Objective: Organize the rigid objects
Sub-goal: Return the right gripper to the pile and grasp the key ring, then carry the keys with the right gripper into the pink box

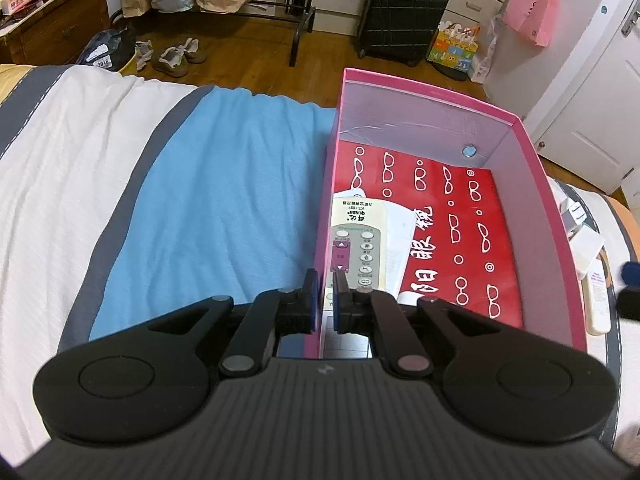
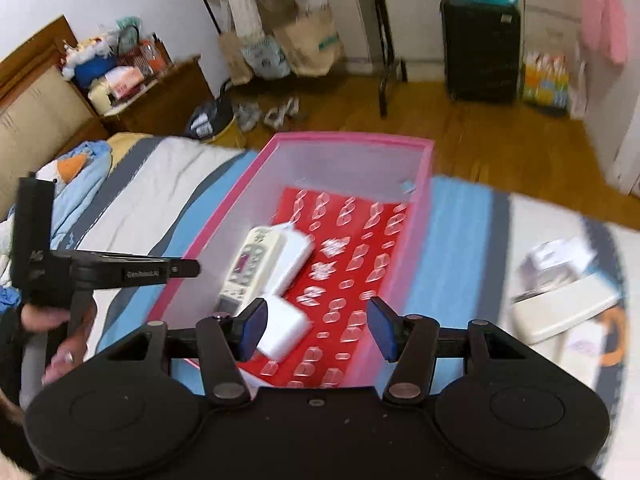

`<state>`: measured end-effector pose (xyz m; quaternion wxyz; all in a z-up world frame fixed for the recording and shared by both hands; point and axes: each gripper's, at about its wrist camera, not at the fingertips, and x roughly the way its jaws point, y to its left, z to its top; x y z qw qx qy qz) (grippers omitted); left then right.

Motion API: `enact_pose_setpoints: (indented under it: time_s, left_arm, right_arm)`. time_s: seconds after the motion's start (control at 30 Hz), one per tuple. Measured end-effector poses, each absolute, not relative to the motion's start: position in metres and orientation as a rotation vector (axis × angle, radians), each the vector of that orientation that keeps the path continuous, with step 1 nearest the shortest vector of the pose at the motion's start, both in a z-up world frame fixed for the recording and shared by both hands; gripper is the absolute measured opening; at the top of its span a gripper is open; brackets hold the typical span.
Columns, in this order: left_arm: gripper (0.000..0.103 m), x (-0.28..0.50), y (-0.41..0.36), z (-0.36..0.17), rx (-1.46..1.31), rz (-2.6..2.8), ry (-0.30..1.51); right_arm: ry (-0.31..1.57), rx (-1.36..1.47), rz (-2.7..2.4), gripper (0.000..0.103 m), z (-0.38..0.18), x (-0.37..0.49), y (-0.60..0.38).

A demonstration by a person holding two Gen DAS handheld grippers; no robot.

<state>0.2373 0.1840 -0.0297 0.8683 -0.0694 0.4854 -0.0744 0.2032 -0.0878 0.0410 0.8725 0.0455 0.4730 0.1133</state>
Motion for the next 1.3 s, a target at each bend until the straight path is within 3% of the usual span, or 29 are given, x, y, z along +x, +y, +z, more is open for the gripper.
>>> enact_pose_setpoints:
  time_s: [0.13, 0.3, 0.43, 0.6, 0.83, 0.97, 1.0, 1.07, 1.1, 1.3]
  left_arm:
    - [0.005, 0.235, 0.179, -0.03, -0.115, -0.147, 1.005]
    - [0.005, 0.237, 0.174, -0.031, -0.099, -0.125, 1.018]
    - [0.005, 0.237, 0.173, -0.033, -0.096, -0.122, 1.024]
    - [0.005, 0.237, 0.173, -0.033, -0.097, -0.121, 1.025]
    - [0.005, 0.237, 0.172, -0.036, -0.095, -0.124, 1.031]
    - [0.005, 0.237, 0.169, -0.037, -0.08, -0.118, 1.035]
    - [0.005, 0.237, 0.168, -0.037, -0.075, -0.116, 1.034]
    - [0.005, 0.236, 0.168, -0.037, -0.07, -0.115, 1.031]
    - [0.005, 0.236, 0.169, -0.037, -0.073, -0.116, 1.034]
    - [0.005, 0.237, 0.171, -0.038, -0.082, -0.117, 1.036]
  right_arm:
    - [0.915, 0.046, 0.258, 0.061, 0.045, 0.188, -0.125]
    - [0.846, -0.006, 0.188, 0.061, 0.011, 0.172, -0.155]
    - [0.913, 0.013, 0.12, 0.061, -0.027, 0.172, -0.174]
    - [0.983, 0.081, 0.051, 0.053, -0.05, 0.184, -0.192]
    - [1.062, 0.222, -0.085, 0.052, -0.074, 0.191, -0.212]
    - [1.082, 0.249, -0.125, 0.04, -0.091, 0.191, -0.215]
    - [1.078, 0.223, -0.119, 0.029, -0.091, 0.191, -0.212]
    - [1.075, 0.217, -0.094, 0.021, -0.09, 0.192, -0.208]
    - [1.07, 0.227, -0.078, 0.01, -0.089, 0.191, -0.208]
    - [0.97, 0.351, 0.016, 0.009, -0.066, 0.181, -0.218]
